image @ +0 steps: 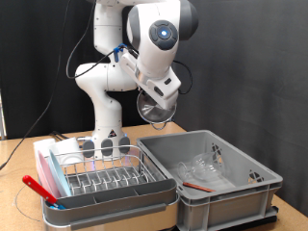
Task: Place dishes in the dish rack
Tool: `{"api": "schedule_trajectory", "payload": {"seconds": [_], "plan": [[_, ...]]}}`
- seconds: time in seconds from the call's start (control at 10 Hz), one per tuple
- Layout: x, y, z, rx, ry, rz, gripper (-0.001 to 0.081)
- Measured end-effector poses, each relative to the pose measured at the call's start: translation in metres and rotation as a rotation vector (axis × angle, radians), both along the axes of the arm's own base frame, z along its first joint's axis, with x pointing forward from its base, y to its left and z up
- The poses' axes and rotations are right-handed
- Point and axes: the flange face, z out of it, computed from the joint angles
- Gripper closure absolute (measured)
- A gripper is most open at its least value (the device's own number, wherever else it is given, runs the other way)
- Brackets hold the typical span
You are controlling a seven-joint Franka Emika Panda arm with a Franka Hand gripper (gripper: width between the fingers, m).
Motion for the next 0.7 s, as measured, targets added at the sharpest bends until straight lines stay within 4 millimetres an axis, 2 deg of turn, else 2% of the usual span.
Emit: {"api": "schedule_trajectory", "payload": {"seconds": [0.3, 0.7], "plan": [[-0.001, -0.007, -0.006, -0.052, 0.000, -0.016, 0.0772], [-0.018, -0.071, -0.012, -0.109, 0.075, -0.044, 0.0772]]}}
